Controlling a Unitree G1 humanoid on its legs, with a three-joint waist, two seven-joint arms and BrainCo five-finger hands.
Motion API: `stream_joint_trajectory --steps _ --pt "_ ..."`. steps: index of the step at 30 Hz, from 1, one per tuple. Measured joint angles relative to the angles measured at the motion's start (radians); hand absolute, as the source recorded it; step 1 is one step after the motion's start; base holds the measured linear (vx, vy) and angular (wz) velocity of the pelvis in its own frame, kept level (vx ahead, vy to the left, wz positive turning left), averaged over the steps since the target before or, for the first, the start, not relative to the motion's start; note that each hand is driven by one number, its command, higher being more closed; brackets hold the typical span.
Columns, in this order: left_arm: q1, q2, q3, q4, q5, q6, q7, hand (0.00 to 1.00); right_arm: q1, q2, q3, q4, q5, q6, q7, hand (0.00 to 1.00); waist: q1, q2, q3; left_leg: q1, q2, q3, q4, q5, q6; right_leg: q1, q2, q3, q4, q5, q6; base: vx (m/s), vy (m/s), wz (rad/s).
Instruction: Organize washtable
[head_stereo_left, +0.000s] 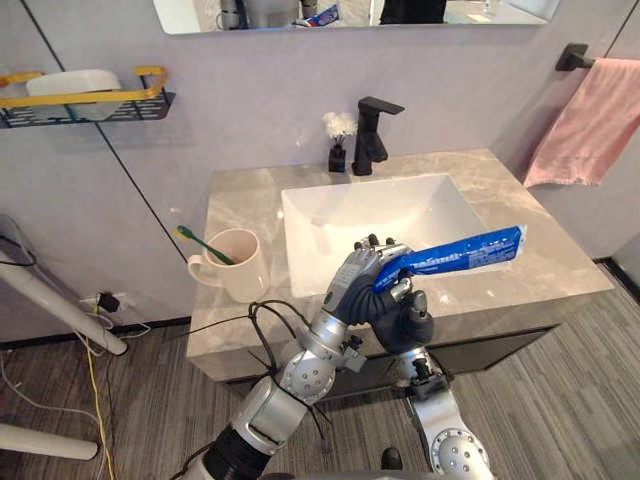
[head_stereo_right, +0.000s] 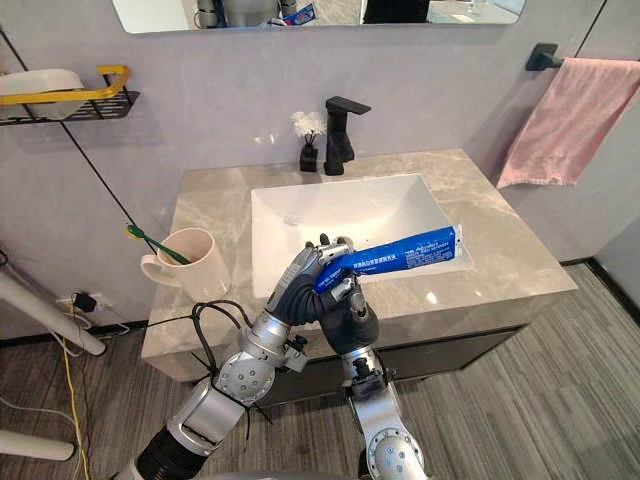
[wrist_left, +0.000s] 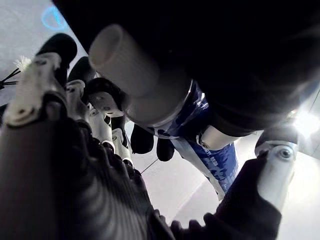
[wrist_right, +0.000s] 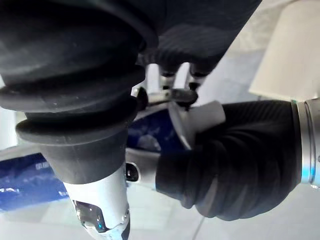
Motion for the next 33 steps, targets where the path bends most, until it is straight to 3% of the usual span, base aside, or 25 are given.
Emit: stream_joint_trajectory --steps 9,18,24,33 --pt "0.009 0.008 -0.005 0.005 -0.010 0.000 0.000 1.00 0.023 -0.038 -0.137 -0.085 -0.011 -0.039 -0.022 0.00 -0.002 -0.004 -0.003 -0.001 0.001 0.006 0.002 0.004 -0.002 -0.007 0.001 0.005 0.000 0.000 0.000 -0.01 -0.002 -0.02" --pt "0.031 0.023 0.023 0.005 -0.037 -0.002 -0.018 1.00 0.095 -0.052 -0.289 -0.123 -0.157 -0.037 -0.026 0.00 -0.006 -0.014 -0.010 0.007 0.001 0.034 -0.001 0.003 -0.002 -0.017 0.002 0.033 0.000 0.004 0.003 -0.02 0.004 -0.08" --pt "0.052 0.023 0.023 0.004 -0.039 -0.004 -0.023 1.00 0.095 -0.050 -0.302 -0.161 -0.166 -0.037 -0.025 0.00 -0.005 -0.017 -0.011 0.011 0.001 0.044 0.000 0.003 -0.002 -0.019 0.002 0.044 0.000 0.004 0.003 -0.03 0.002 -0.05" --pt "0.051 0.022 0.025 0.004 -0.046 -0.004 -0.041 1.00 0.092 -0.038 -0.176 -0.151 -0.167 -0.010 -0.023 0.00 -0.004 -0.017 -0.011 0.001 0.000 0.029 0.003 0.003 -0.002 -0.020 0.000 0.028 0.000 0.004 0.003 0.00 0.001 0.05"
